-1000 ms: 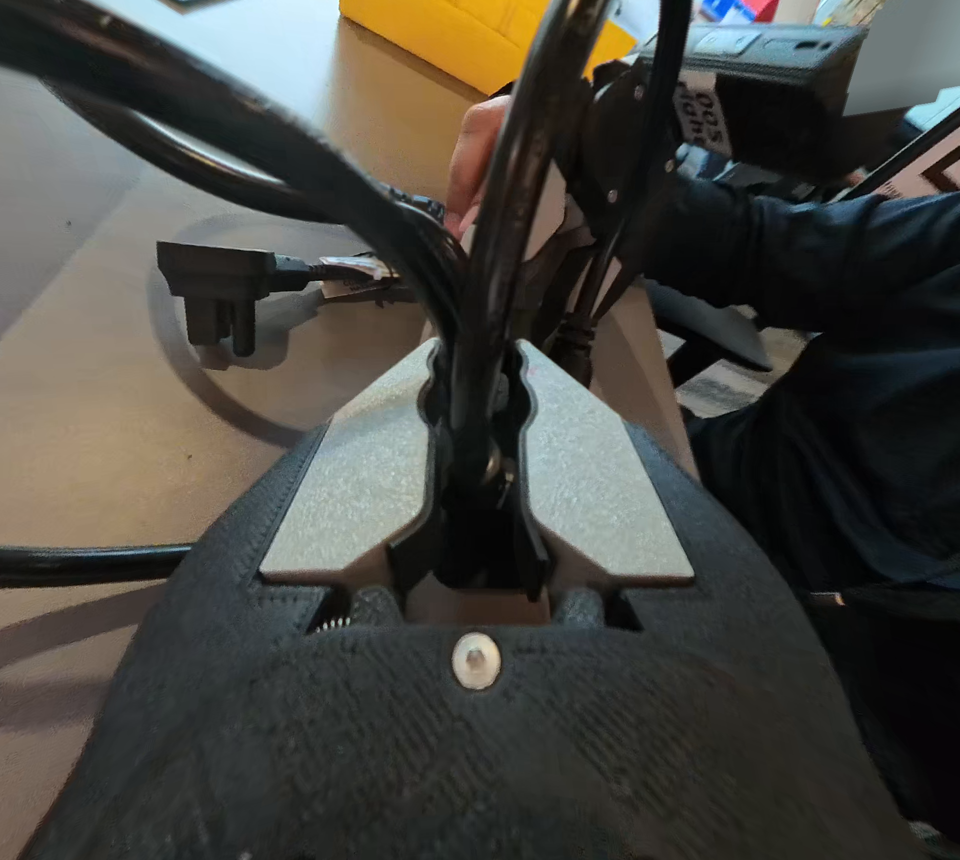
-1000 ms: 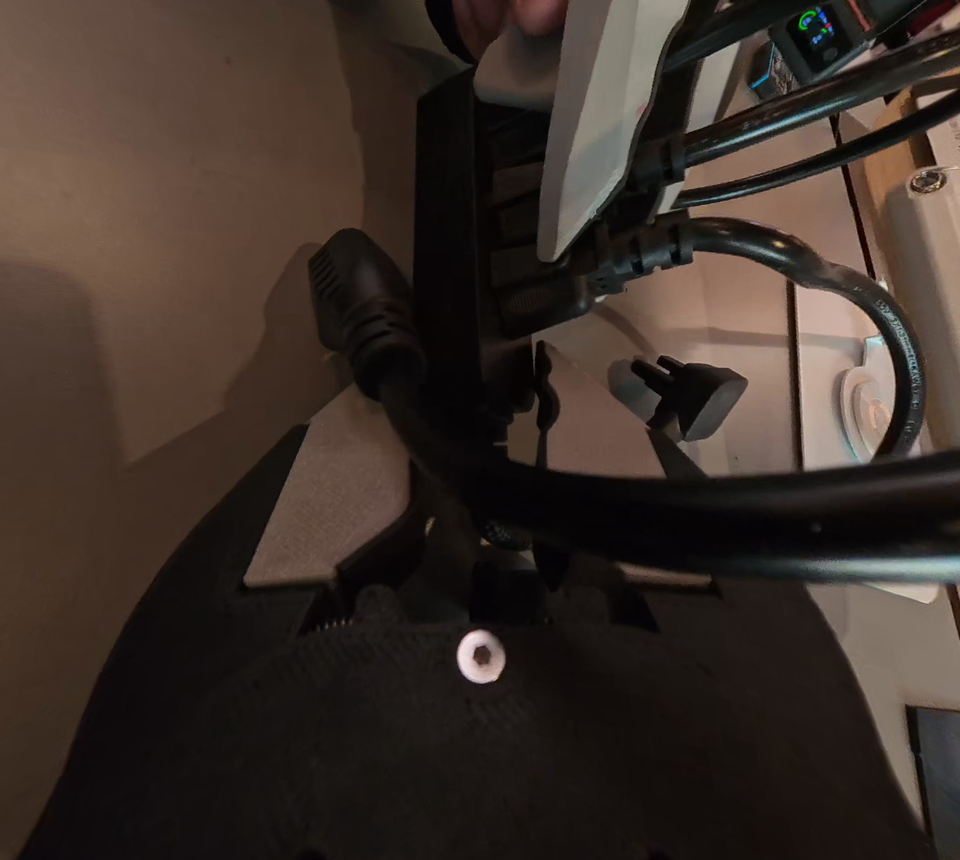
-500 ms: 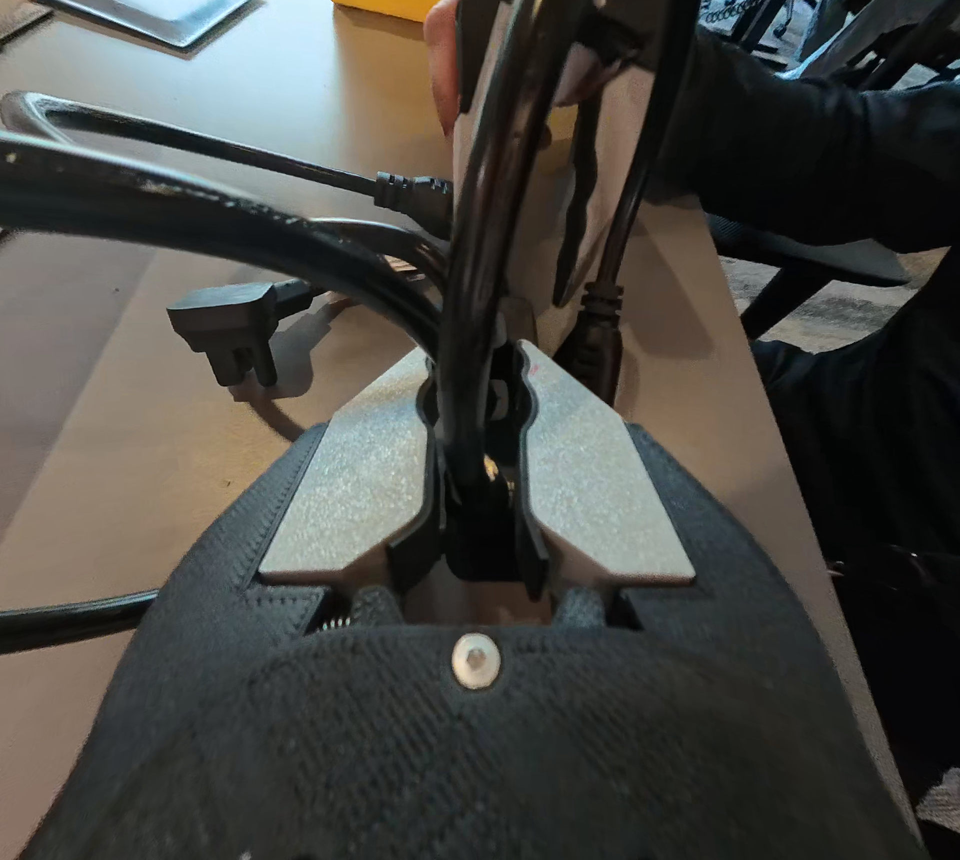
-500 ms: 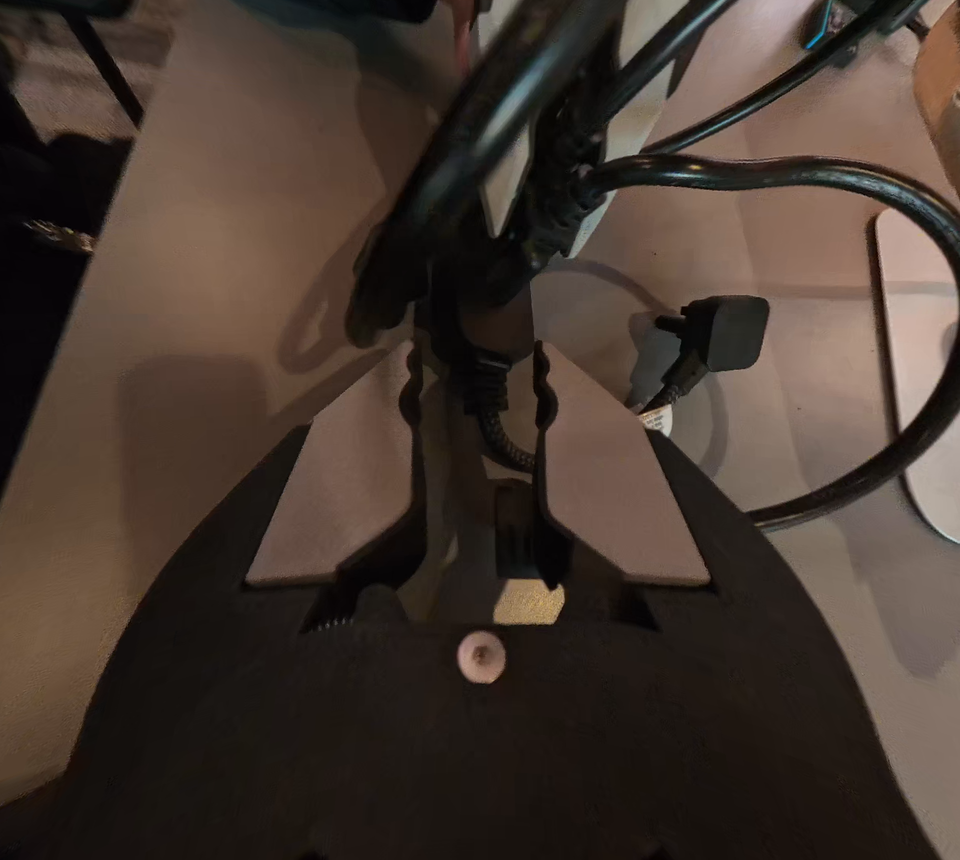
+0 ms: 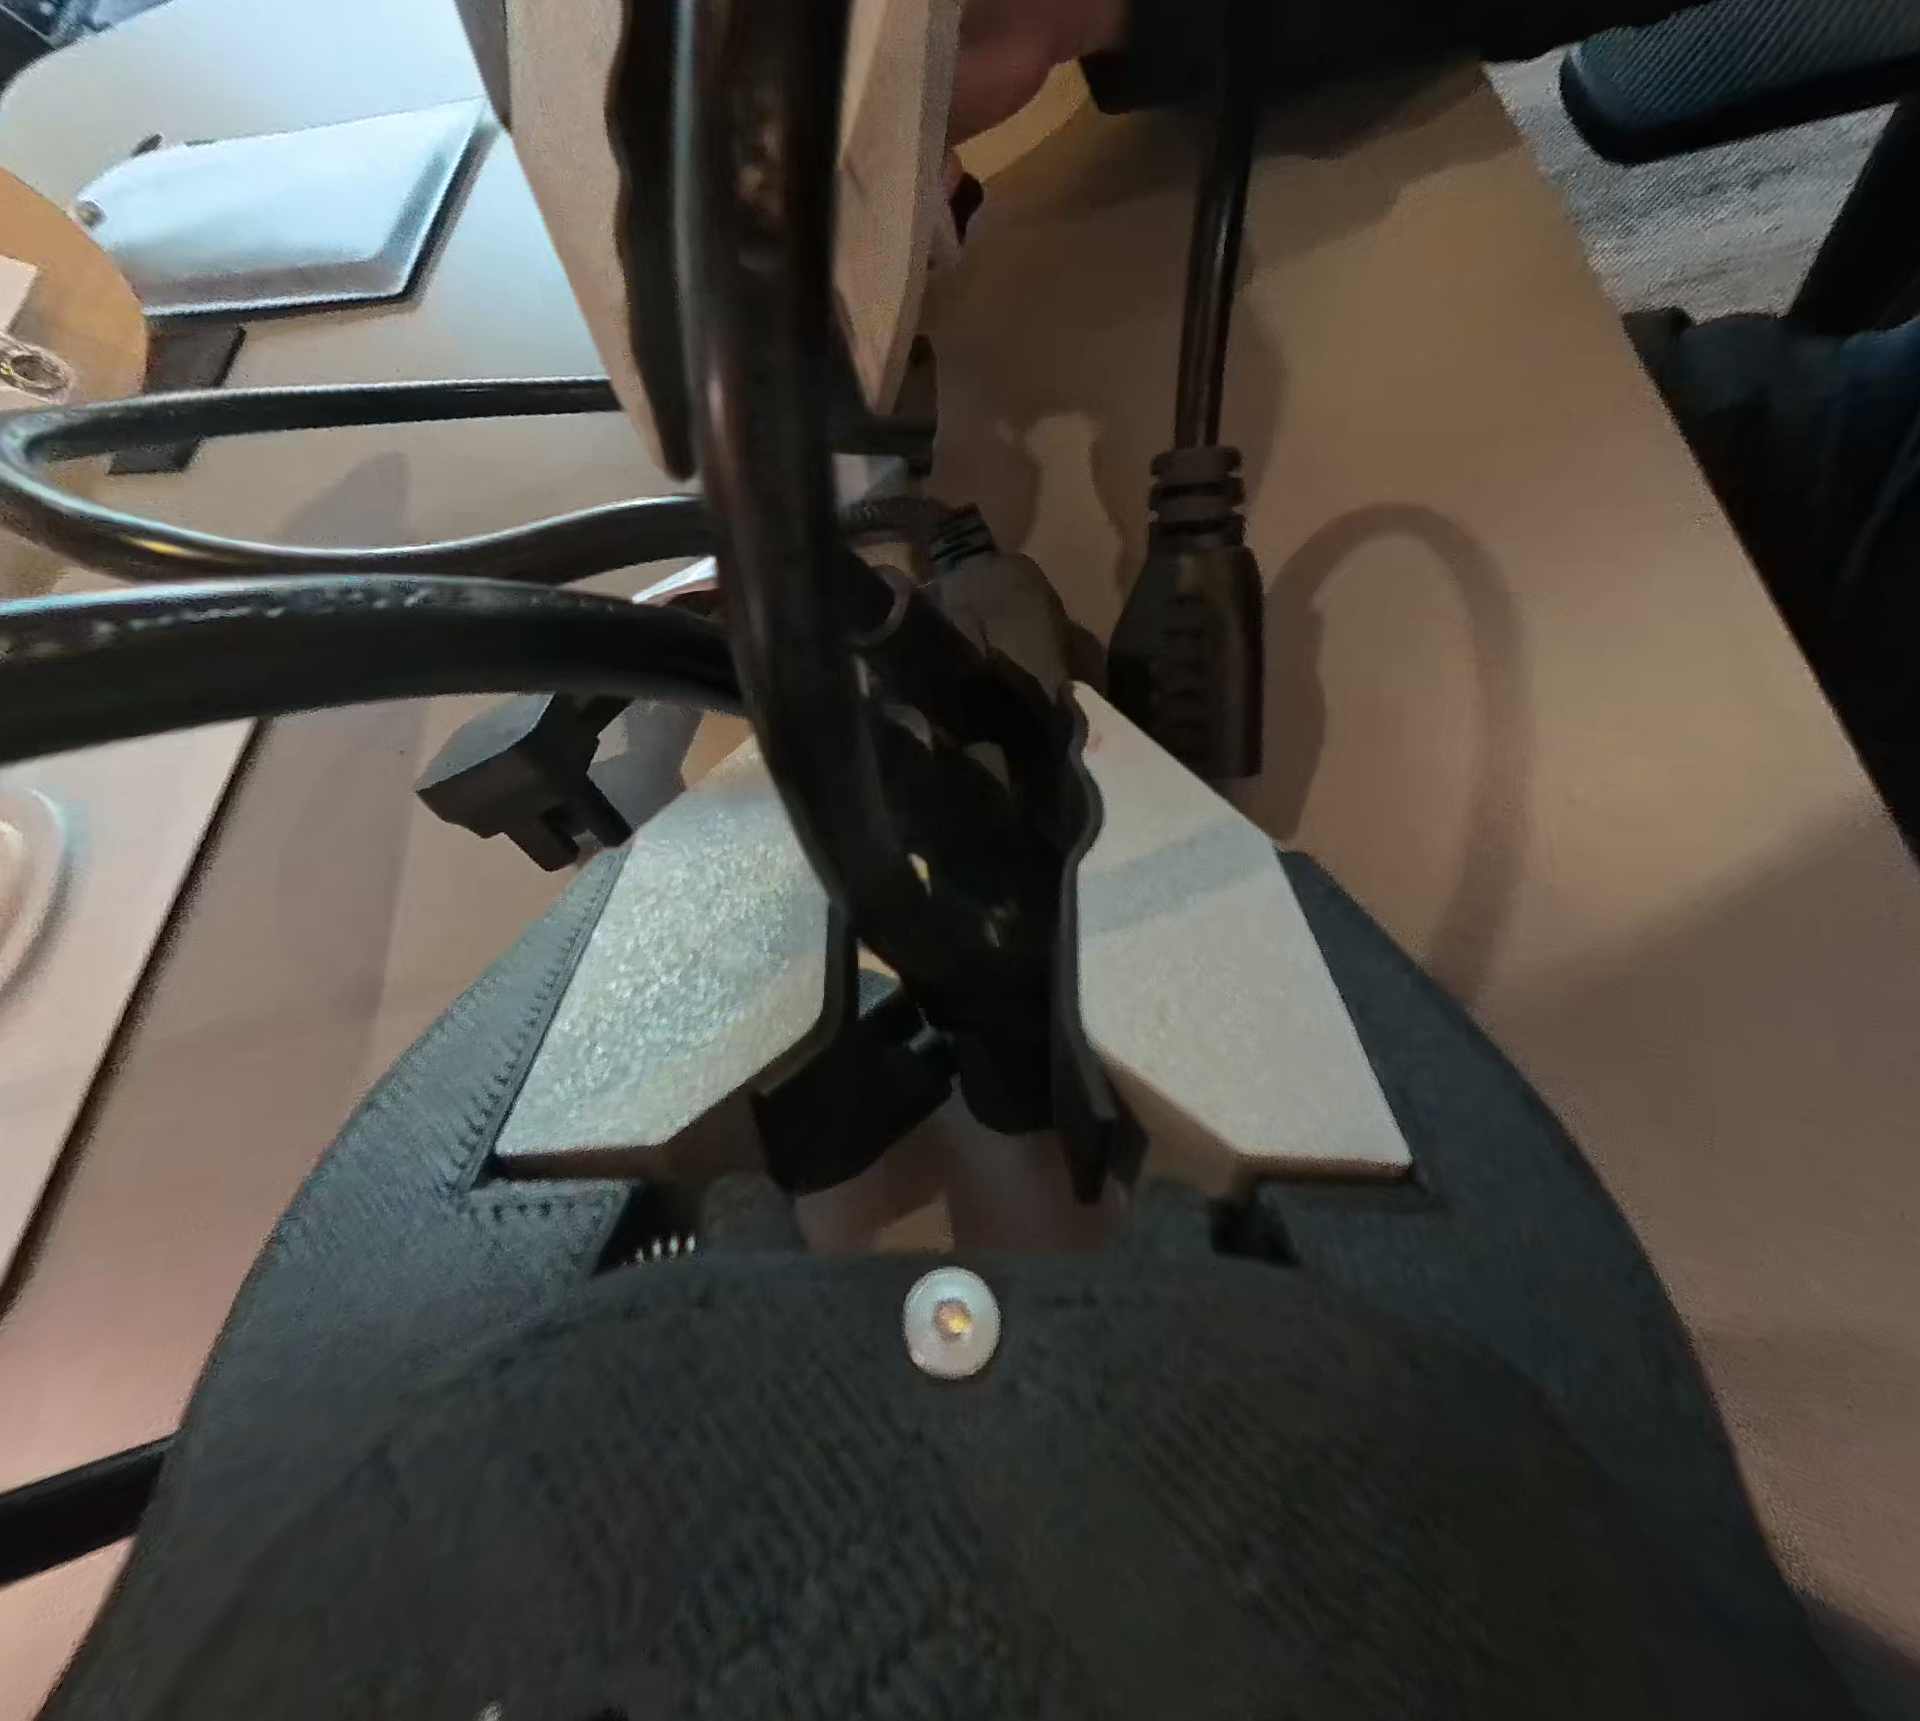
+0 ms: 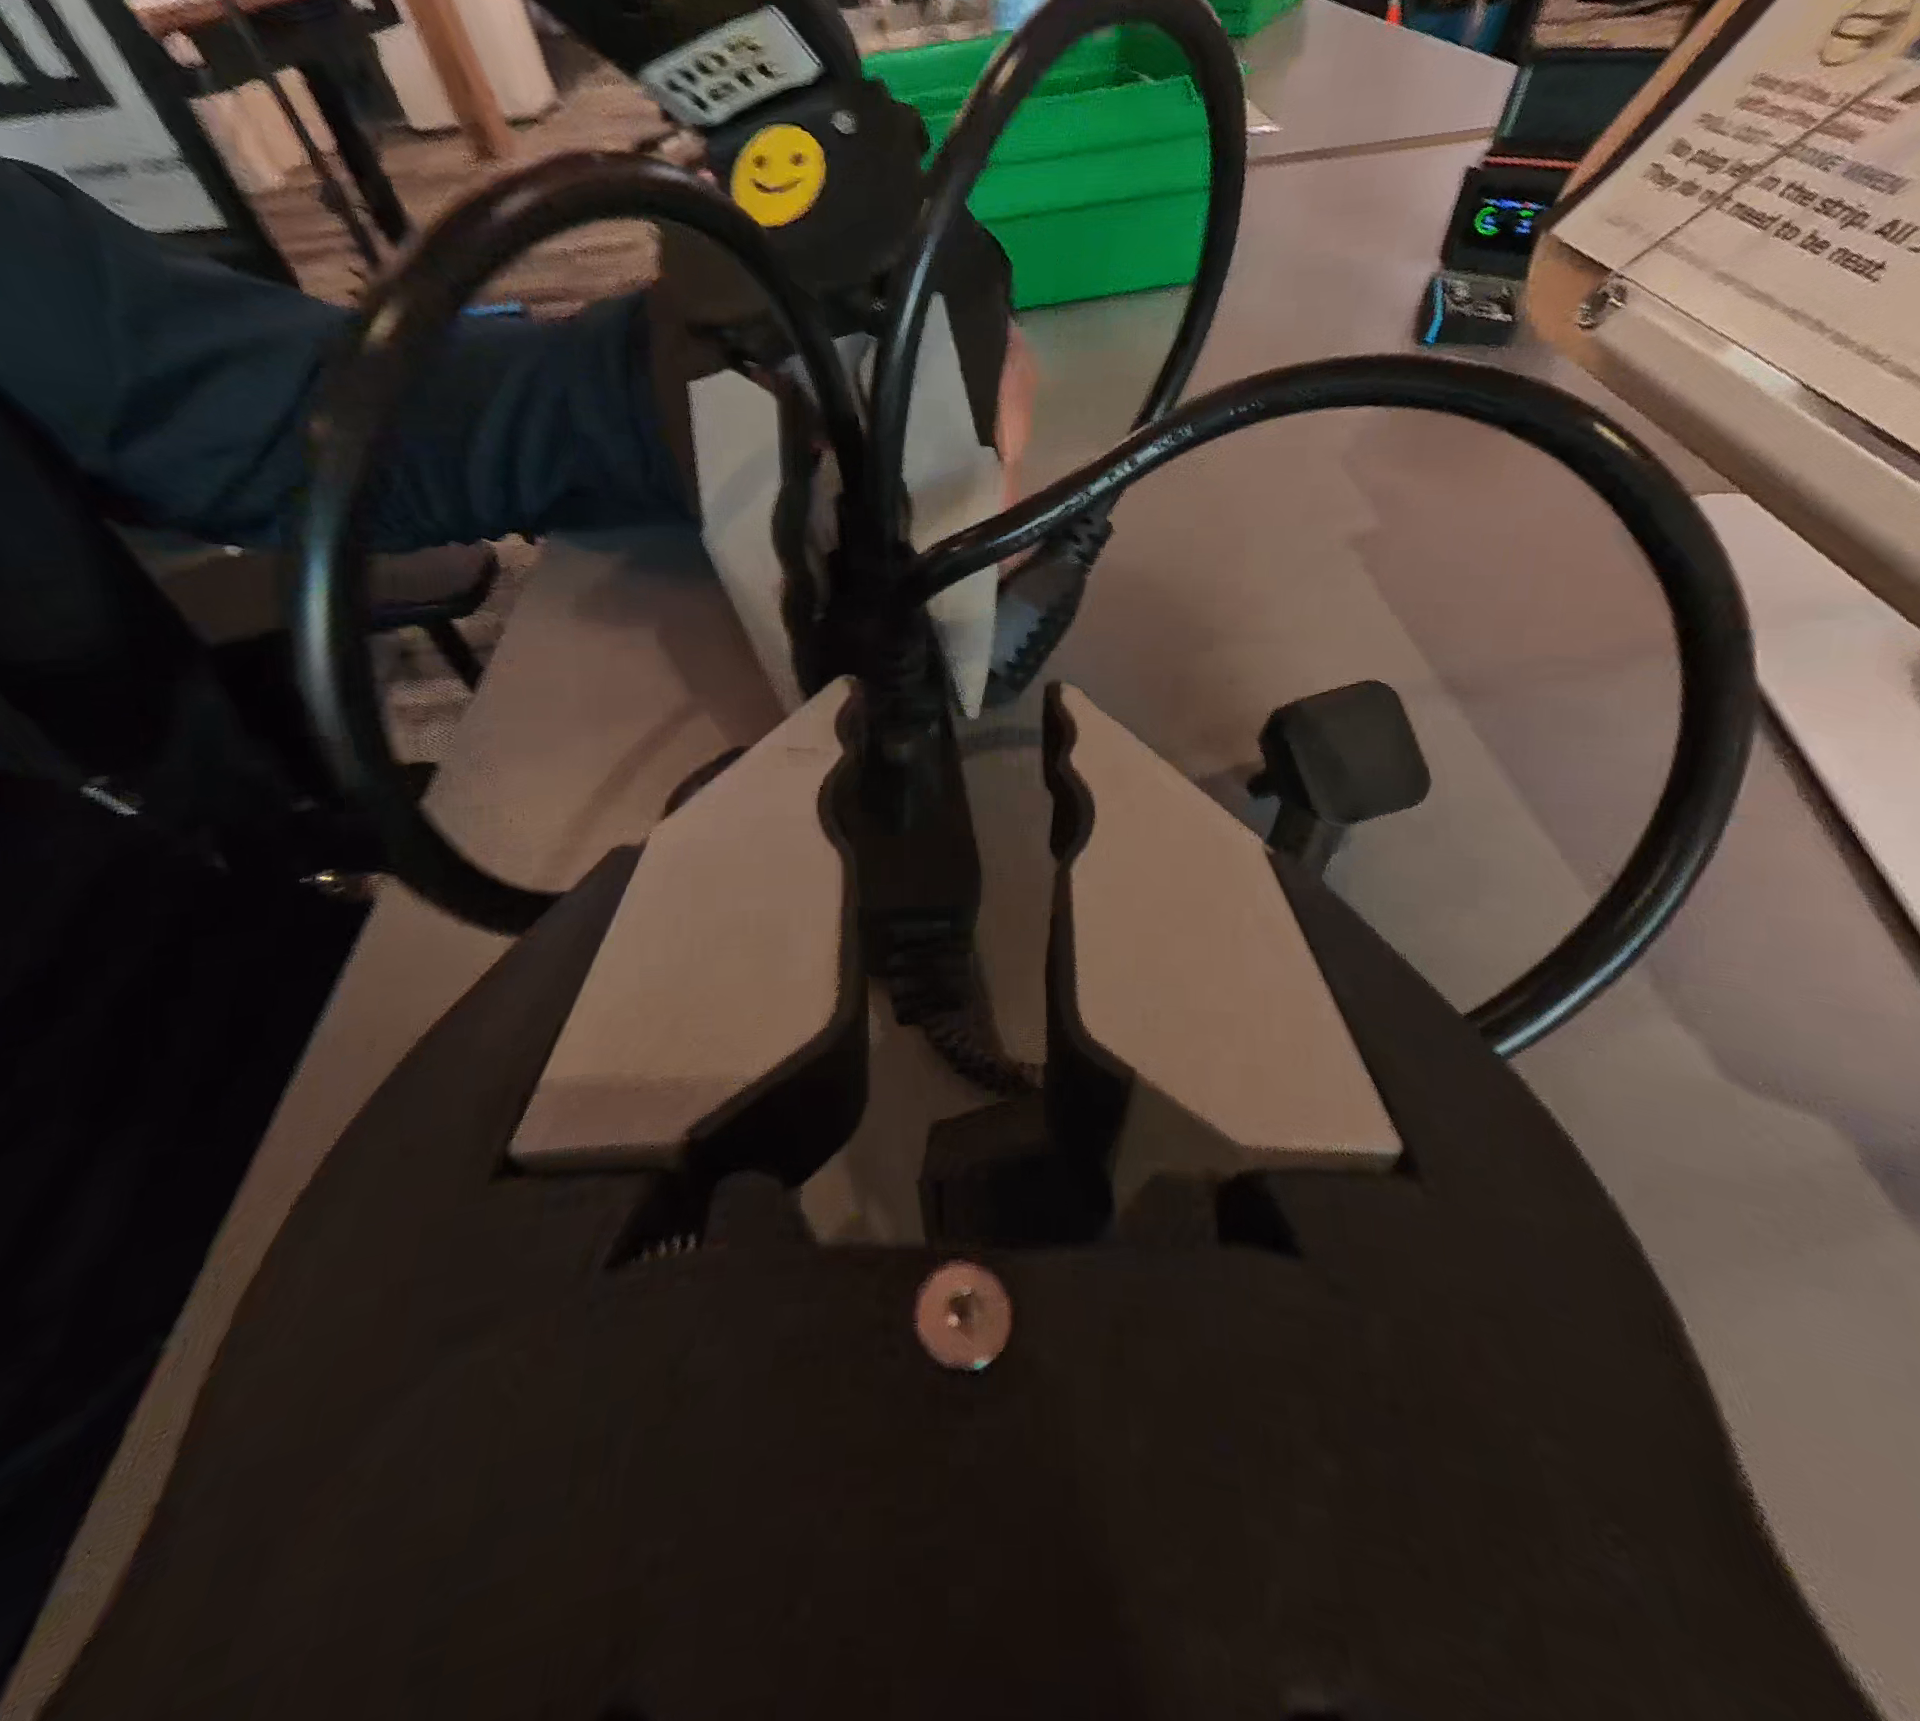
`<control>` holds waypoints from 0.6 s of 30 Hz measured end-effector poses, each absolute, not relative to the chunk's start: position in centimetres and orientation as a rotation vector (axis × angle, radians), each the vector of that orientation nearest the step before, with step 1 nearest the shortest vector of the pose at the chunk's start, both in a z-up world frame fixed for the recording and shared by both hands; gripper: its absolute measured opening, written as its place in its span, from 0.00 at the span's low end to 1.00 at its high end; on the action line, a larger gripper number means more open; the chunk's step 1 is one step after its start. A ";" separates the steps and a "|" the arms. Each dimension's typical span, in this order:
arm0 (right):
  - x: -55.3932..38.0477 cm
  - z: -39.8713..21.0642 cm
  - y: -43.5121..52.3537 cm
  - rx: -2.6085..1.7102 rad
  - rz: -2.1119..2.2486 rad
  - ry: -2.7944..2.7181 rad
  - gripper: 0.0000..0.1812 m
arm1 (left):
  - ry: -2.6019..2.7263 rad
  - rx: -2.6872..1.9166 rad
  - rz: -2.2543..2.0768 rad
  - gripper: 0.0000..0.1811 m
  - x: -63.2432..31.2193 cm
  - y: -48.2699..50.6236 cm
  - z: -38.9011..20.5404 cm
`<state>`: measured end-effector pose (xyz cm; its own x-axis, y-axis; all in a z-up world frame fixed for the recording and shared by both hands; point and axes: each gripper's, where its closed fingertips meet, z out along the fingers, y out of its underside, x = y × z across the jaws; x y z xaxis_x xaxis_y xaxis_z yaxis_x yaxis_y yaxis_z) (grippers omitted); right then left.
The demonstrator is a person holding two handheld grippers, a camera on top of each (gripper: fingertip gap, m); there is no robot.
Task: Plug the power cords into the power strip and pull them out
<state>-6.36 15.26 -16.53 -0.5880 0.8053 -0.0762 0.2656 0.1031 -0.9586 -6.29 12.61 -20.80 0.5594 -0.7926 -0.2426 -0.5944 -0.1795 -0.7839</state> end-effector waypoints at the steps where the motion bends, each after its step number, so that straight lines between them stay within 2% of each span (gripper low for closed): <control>1: -6.6 -16.7 15.0 -1.027 1.467 -1.917 0.17 | 1.136 -1.871 -0.256 0.21 -6.3 12.6 -20.8; 7: -7.4 -18.4 13.9 -0.921 1.226 -1.992 0.12 | 1.111 -1.862 -0.287 0.21 -6.2 12.8 -20.8; 13: -7.6 -18.2 14.4 -0.838 1.054 -1.964 0.16 | 1.116 -1.906 -0.318 0.21 -5.9 12.8 -21.6; 18: -7.7 -17.6 14.6 -0.670 0.751 -1.903 0.17 | 1.070 -1.932 -0.378 0.19 -6.1 12.9 -21.5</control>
